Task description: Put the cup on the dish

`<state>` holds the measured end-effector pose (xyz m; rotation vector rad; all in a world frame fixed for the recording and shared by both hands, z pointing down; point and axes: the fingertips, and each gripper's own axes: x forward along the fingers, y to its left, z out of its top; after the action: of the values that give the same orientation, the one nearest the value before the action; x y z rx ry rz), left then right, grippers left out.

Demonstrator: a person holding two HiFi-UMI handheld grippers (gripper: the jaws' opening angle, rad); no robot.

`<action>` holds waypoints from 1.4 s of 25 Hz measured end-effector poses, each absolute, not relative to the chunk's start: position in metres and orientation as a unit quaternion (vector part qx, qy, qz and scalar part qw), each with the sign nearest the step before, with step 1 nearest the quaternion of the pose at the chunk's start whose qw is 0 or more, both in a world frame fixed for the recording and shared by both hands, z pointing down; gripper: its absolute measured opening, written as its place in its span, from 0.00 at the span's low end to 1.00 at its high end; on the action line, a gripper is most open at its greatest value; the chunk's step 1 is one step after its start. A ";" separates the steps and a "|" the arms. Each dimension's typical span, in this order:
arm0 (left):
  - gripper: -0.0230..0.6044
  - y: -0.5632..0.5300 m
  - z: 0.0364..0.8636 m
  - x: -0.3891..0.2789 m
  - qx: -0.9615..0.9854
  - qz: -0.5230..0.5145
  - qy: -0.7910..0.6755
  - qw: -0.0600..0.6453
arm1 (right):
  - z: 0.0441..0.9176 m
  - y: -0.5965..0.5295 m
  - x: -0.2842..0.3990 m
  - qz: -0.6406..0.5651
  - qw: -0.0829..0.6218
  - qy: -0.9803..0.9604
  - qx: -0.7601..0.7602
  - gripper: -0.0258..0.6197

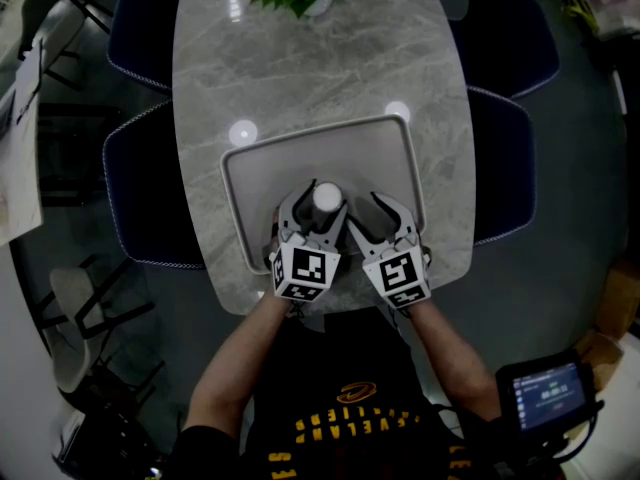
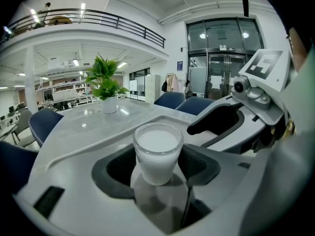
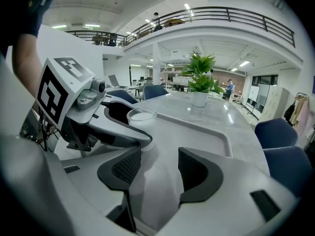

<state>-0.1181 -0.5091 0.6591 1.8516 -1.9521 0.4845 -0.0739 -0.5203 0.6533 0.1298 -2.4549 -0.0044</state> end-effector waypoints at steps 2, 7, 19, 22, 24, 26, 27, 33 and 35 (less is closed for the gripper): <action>0.45 -0.508 0.657 -0.117 0.664 0.164 -0.701 0.201 | 0.651 -0.519 -0.073 -0.001 0.332 -0.942 0.052 0.39; 0.49 -0.498 0.660 -0.116 0.663 0.168 -0.698 0.213 | 0.642 -0.514 -0.069 -0.003 0.322 -0.945 0.058 0.39; 0.50 -0.445 0.624 -0.107 0.641 0.147 -0.720 0.223 | 0.620 -0.496 -0.055 0.027 0.298 -0.951 0.080 0.39; 0.49 -0.433 0.616 -0.104 0.639 0.131 -0.722 0.232 | 0.616 -0.497 -0.055 0.040 0.290 -0.952 0.085 0.39; 0.49 -0.428 0.612 -0.102 0.640 0.125 -0.720 0.236 | 0.613 -0.499 -0.056 0.050 0.283 -0.954 0.088 0.39; 0.49 -0.425 0.608 -0.100 0.643 0.121 -0.717 0.239 | 0.609 -0.500 -0.056 0.059 0.274 -0.956 0.089 0.39; 0.49 -0.424 0.606 -0.098 0.646 0.118 -0.715 0.241 | 0.607 -0.500 -0.057 0.065 0.269 -0.957 0.088 0.39; 0.24 -0.387 0.576 -0.078 0.673 0.081 -0.694 0.244 | 0.581 -0.460 -0.051 0.100 0.247 -0.961 0.071 0.38; 0.16 -0.365 0.560 -0.071 0.680 0.073 -0.690 0.236 | 0.564 -0.439 -0.045 0.097 0.239 -0.963 0.077 0.21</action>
<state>-0.0713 -0.3647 0.5596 1.8648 -1.8931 0.1997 -0.0451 -0.4388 0.5644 0.2102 -2.6377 0.2652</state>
